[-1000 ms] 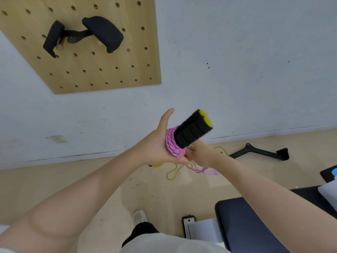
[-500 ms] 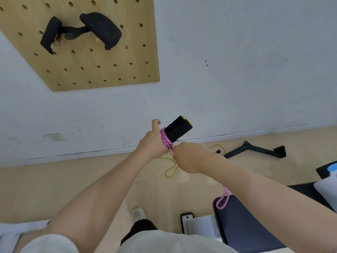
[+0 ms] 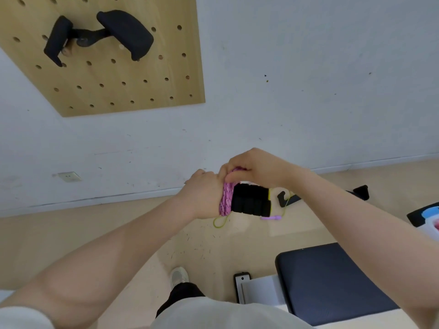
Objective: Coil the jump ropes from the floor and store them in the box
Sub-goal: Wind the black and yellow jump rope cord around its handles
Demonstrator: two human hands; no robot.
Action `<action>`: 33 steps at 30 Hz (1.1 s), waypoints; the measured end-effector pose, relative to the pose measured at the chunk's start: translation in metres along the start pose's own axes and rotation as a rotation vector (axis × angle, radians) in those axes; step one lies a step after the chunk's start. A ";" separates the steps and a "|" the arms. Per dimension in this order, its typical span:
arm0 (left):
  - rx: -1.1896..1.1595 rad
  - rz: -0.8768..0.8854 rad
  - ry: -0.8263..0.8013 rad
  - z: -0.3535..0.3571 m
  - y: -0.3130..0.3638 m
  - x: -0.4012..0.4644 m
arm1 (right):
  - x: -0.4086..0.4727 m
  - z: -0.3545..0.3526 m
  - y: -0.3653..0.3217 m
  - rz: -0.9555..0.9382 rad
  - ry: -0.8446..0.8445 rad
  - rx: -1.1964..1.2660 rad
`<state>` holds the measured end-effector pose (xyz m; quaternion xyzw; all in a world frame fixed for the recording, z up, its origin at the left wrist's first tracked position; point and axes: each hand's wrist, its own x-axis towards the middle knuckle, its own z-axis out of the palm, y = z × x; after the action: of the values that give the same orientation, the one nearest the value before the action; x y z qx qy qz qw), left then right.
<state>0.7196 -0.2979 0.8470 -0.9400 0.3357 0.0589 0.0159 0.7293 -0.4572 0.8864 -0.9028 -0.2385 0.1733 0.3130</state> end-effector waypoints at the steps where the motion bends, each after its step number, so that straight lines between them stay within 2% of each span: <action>1: -0.064 0.008 0.065 -0.002 -0.001 -0.002 | -0.002 -0.001 0.004 0.018 0.023 0.096; 3: -0.164 0.027 0.139 -0.005 -0.004 -0.008 | -0.004 -0.001 0.010 0.050 0.033 0.276; 5: -0.288 0.069 0.109 -0.006 -0.003 -0.016 | -0.004 0.003 0.019 0.064 0.027 0.385; 8: -0.644 0.088 0.013 -0.009 0.002 -0.023 | -0.001 0.010 0.028 0.046 0.086 0.606; 10: -0.849 0.055 0.009 -0.009 0.000 -0.024 | 0.001 0.014 0.030 0.058 0.153 0.696; 13: -1.032 0.015 0.032 -0.008 0.000 -0.023 | 0.001 0.026 0.031 0.077 0.214 0.802; 15: -1.144 -0.058 0.091 -0.009 0.001 -0.019 | 0.001 0.042 0.034 0.129 0.281 0.703; 16: -1.215 -0.146 0.176 -0.011 -0.001 -0.016 | 0.000 0.050 0.037 0.181 0.295 0.575; 18: -1.455 -0.398 0.344 -0.015 -0.014 -0.007 | -0.003 0.064 0.045 0.260 0.210 0.277; 20: -1.675 -0.648 0.331 -0.017 -0.027 -0.002 | -0.004 0.074 0.045 0.281 0.079 0.102; 22: -1.664 -0.794 0.210 -0.015 -0.031 -0.003 | -0.004 0.076 0.034 0.276 -0.043 -0.037; 26: -1.459 -0.838 -0.016 -0.004 -0.034 -0.006 | -0.011 0.072 0.018 0.195 -0.154 -0.122; 28: -1.301 -0.765 -0.112 0.004 -0.033 -0.010 | -0.016 0.065 0.009 0.139 -0.190 -0.220; 31: -0.846 -0.563 -0.211 0.024 -0.022 -0.013 | -0.012 0.058 -0.006 -0.018 -0.202 -0.526; 33: -0.611 -0.488 -0.251 0.035 -0.020 -0.011 | -0.006 0.054 -0.012 -0.116 -0.182 -0.655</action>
<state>0.7205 -0.2726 0.8138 -0.9389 0.0654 0.2647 -0.2098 0.6955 -0.4261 0.8551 -0.9212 -0.3591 0.1494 -0.0066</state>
